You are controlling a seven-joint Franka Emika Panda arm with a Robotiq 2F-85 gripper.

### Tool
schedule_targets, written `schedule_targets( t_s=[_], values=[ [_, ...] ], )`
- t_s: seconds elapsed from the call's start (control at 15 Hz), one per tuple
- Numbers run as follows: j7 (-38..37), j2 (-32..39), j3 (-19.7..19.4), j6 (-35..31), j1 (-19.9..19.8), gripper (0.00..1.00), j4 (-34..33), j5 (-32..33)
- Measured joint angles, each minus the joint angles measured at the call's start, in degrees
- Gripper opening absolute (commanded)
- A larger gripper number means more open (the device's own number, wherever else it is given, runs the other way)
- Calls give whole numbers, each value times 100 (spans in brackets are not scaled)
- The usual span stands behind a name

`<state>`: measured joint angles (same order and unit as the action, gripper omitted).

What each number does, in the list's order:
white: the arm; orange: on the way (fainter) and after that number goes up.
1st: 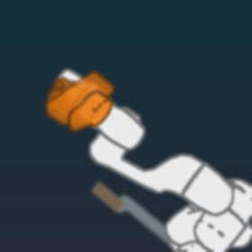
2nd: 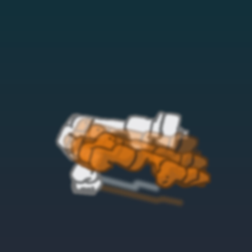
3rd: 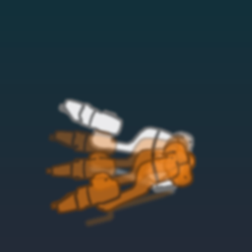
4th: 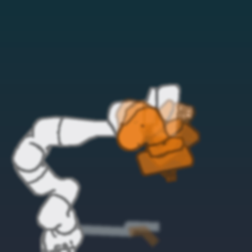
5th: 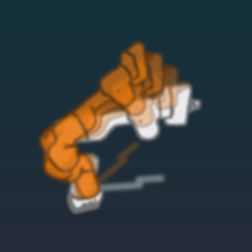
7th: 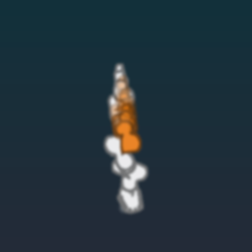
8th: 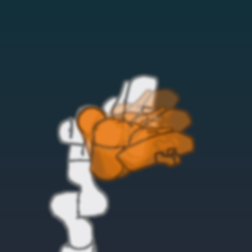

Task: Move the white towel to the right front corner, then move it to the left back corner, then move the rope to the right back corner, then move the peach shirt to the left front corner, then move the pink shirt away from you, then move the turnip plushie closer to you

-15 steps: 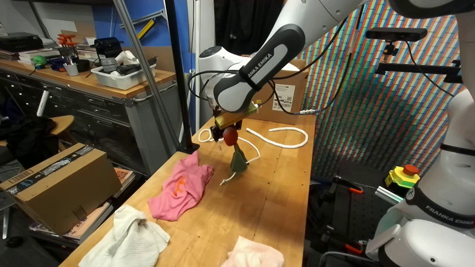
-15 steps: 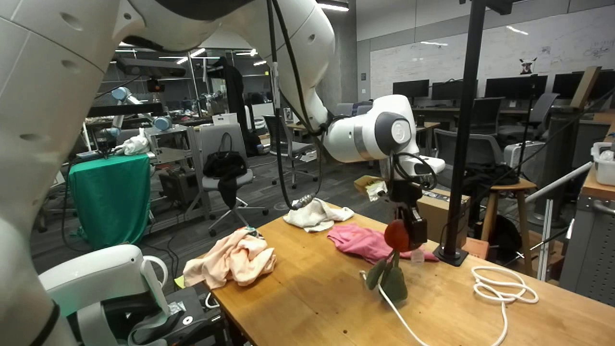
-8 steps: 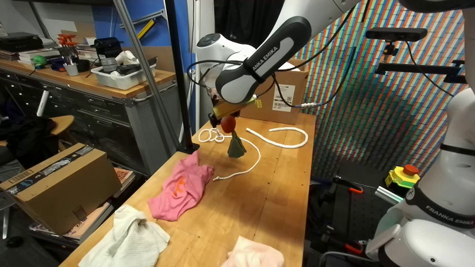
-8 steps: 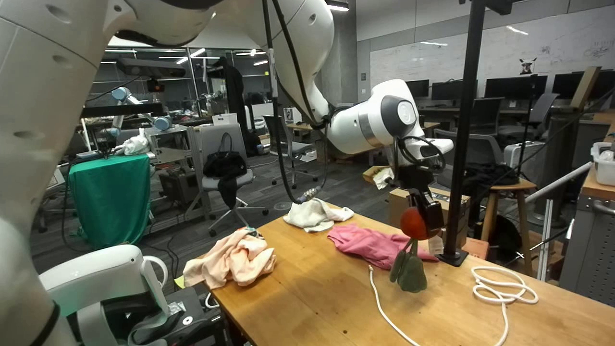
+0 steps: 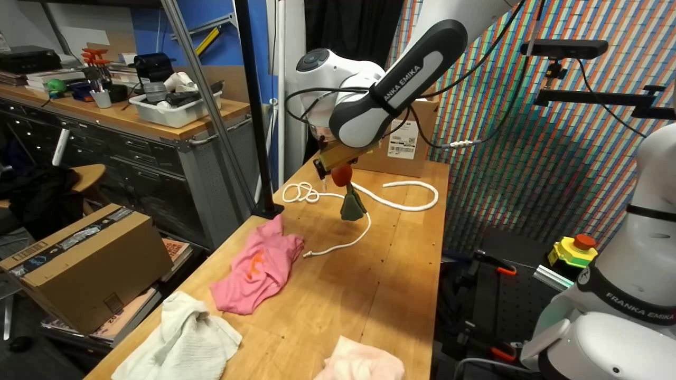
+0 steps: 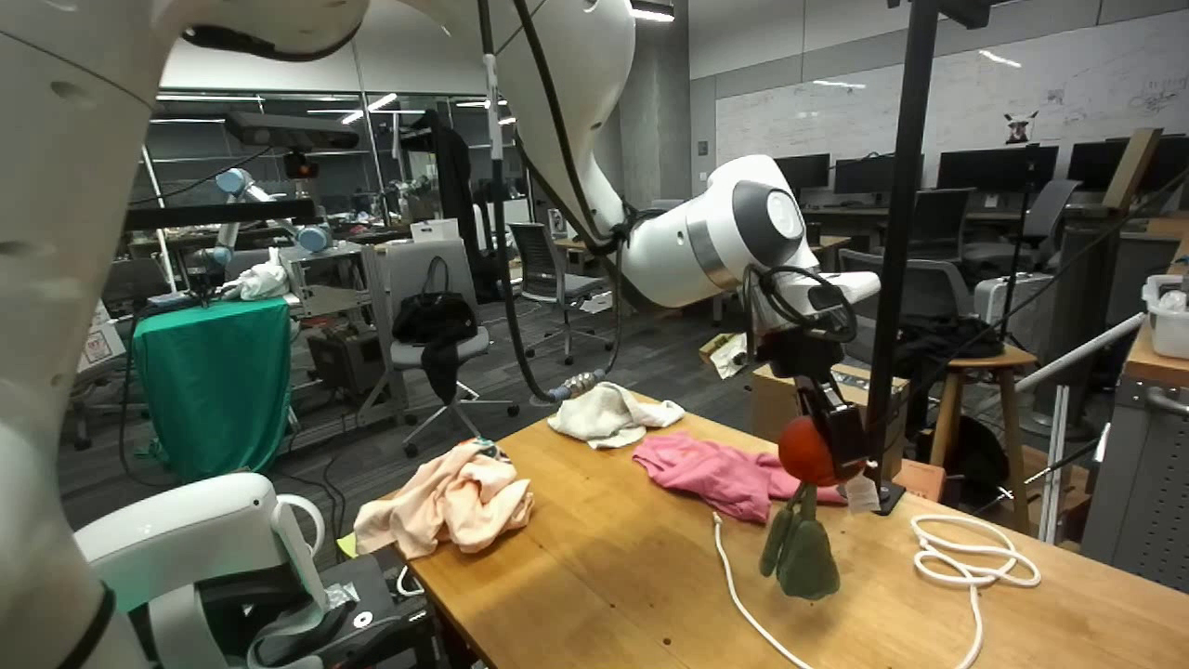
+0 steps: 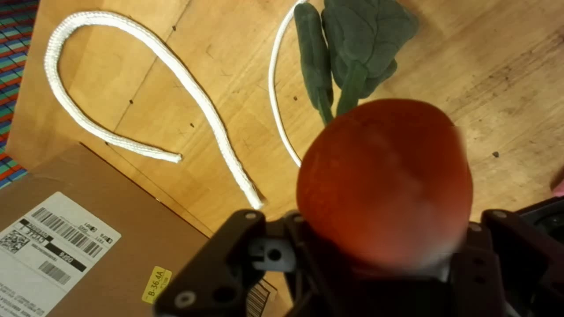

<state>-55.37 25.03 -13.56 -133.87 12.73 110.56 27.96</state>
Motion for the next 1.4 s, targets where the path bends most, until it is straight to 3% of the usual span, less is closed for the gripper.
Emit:
schedule_targets(
  t_s=[0.33,0.67,1.4],
  values=[
    [127,-552,195,361,-44,6,714,-2],
    [973,-994,674,547,-230,6,1391,-39],
    [3165,-732,1491,459,-230,6,2209,-32]
  ],
)
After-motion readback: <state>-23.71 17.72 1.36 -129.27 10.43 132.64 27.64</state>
